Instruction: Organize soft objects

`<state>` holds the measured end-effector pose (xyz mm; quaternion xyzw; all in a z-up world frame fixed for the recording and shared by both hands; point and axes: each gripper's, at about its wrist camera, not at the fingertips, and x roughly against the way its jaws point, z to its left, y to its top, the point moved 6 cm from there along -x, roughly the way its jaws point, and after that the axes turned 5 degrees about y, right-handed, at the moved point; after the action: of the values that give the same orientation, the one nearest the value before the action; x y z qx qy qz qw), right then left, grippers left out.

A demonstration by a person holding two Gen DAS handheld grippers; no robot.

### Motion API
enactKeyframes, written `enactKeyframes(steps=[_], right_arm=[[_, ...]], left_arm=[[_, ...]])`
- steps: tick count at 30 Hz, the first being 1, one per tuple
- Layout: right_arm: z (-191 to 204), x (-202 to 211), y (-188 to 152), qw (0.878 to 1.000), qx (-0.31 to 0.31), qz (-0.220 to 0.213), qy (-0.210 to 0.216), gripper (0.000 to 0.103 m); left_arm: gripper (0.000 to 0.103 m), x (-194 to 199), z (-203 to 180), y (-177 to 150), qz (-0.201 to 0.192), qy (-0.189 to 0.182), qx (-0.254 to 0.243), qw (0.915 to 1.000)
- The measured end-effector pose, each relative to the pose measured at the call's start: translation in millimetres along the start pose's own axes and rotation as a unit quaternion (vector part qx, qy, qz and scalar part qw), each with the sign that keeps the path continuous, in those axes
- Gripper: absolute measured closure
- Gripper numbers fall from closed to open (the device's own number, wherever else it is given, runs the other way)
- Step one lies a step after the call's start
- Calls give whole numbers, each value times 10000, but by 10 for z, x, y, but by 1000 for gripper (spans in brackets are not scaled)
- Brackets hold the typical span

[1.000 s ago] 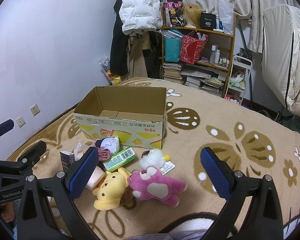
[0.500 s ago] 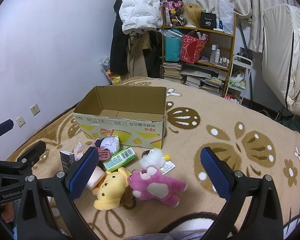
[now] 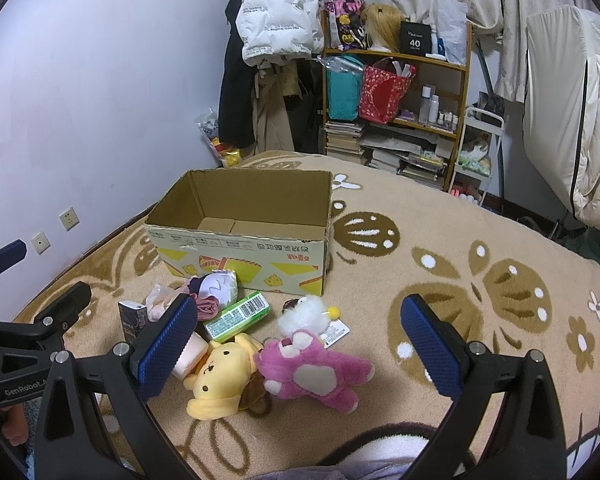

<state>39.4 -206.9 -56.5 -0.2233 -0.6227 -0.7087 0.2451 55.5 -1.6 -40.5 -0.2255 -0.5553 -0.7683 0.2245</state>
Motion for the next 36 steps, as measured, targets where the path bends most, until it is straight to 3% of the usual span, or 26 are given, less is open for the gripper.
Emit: enactKeyframes(steps=[7, 23, 36], right_arm=[[-206, -224, -41, 9987, -436, 164, 204, 0], [-374, -860, -31, 9918, -822, 970, 144, 0], [-417, -1271, -124, 9845, -1075, 1380, 93, 0]], left_arm=[[0, -202, -13, 40, 220, -52, 27, 9997], [0, -849, -66, 121, 828, -262, 96, 9962], [0, -1295, 67, -20, 1609, -502, 575, 9840]])
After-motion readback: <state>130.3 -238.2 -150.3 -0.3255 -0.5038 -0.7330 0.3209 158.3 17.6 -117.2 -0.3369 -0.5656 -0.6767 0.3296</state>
